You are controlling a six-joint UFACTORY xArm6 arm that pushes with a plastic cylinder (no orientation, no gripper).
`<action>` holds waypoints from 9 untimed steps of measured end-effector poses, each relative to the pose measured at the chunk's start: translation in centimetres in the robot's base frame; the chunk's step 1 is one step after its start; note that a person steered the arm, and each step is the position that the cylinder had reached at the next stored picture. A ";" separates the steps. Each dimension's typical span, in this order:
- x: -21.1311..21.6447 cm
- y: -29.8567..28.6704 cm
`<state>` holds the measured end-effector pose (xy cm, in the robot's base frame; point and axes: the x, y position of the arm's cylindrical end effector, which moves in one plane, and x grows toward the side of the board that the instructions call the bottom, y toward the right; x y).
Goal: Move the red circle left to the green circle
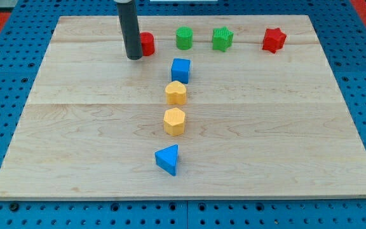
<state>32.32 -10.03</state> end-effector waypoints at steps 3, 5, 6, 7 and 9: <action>-3.4 1.3; -0.8 -5.2; -6.5 -8.2; -11.3 -8.2; -10.1 -1.2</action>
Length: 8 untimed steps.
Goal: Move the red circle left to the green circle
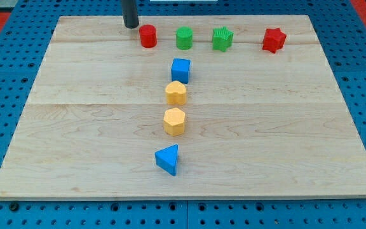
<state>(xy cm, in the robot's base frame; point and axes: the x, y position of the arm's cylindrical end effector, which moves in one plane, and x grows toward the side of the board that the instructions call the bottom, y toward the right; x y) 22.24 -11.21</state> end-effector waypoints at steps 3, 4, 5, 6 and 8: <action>-1.6 2.3; -0.6 2.7; -0.1 3.2; 0.1 4.1; -1.8 3.9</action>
